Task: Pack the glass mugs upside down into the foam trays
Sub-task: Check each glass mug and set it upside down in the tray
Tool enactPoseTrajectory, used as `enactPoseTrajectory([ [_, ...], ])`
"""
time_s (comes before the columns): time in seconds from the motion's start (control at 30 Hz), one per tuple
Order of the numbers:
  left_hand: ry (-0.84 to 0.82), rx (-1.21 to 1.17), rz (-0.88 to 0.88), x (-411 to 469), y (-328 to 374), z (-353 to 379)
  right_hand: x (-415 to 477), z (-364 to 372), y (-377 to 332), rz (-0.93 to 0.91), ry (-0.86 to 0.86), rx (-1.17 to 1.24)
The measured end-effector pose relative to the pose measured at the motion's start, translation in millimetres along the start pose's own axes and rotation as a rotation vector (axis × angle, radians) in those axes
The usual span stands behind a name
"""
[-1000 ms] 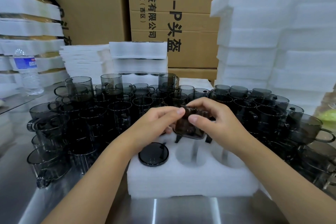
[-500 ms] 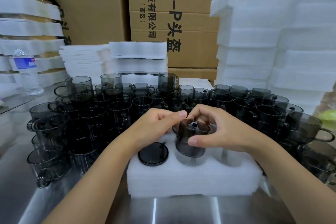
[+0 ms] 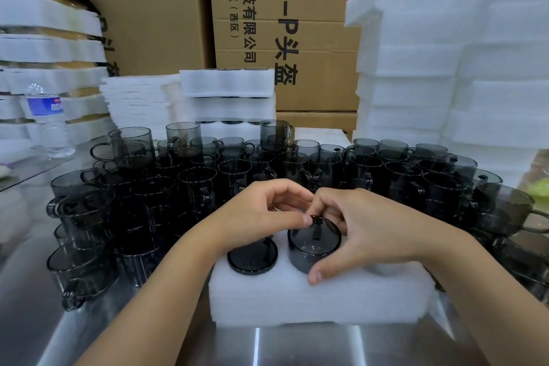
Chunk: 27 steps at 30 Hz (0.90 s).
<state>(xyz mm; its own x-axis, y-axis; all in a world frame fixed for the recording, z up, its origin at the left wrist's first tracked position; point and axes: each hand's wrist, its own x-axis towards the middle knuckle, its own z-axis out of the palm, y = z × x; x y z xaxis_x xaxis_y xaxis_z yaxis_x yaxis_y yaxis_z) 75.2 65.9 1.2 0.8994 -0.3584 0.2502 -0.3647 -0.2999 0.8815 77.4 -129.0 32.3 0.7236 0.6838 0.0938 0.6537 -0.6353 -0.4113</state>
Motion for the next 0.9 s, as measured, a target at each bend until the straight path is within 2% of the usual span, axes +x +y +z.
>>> enactPoseTrajectory([
  [0.33, -0.023, 0.073, 0.000, 0.3, -0.9, -1.8, -1.9, 4.4, -7.0, 0.031, 0.089, -0.218],
  [0.5, -0.023, 0.079, 0.002, 0.3, -0.3, -1.3, -0.6, 5.6, -4.8, 0.047, -0.023, -0.163],
  [0.73, -0.028, 0.052, 0.004, 0.1, 1.3, -1.3, 2.0, 3.7, 0.5, 0.087, -0.033, 0.045],
  [0.9, -0.037, 0.100, -0.015, -0.8, 2.2, -1.2, 1.8, 3.1, 3.3, 0.070, -0.076, 0.030],
])
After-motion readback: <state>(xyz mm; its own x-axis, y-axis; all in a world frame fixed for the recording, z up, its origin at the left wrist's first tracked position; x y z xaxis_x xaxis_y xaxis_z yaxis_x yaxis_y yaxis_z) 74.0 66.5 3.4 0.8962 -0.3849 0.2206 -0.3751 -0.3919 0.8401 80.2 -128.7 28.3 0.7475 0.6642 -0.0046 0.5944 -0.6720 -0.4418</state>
